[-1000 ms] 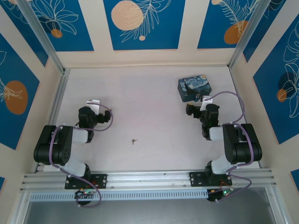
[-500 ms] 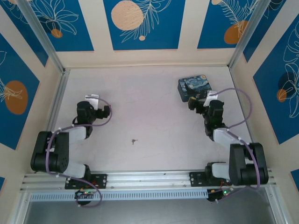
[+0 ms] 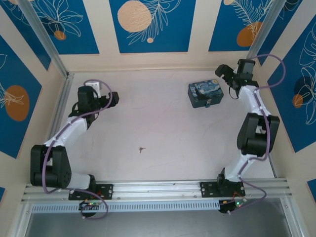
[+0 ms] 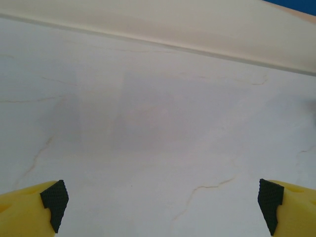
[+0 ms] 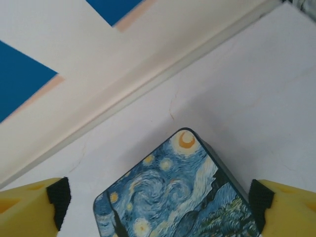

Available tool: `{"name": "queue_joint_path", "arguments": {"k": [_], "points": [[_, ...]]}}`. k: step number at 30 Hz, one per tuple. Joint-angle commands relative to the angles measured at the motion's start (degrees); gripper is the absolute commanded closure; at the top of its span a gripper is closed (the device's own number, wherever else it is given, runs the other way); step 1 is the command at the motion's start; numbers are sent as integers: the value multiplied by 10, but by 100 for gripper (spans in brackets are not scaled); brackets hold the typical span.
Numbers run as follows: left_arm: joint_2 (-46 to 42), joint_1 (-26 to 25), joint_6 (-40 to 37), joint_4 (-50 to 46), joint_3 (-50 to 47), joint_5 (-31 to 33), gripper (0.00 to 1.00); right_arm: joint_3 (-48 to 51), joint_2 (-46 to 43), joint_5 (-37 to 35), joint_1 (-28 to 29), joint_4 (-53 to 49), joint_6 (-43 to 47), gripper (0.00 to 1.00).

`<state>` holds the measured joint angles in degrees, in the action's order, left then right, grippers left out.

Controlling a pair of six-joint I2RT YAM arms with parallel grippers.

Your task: Unlock a padlock with a key

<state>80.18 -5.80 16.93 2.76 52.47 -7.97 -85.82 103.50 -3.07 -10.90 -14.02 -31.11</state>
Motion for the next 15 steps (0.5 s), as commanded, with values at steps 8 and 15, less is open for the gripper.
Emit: {"name": "queue_joint_path", "arguments": {"k": [8, 15], "points": [[54, -90, 84, -143, 102, -4, 0, -250, 228, 124, -44, -178, -60, 14], [88, -121, 84, -160, 126, 8, 0, -350, 325, 219, -15, -220, -45, 21]]}}
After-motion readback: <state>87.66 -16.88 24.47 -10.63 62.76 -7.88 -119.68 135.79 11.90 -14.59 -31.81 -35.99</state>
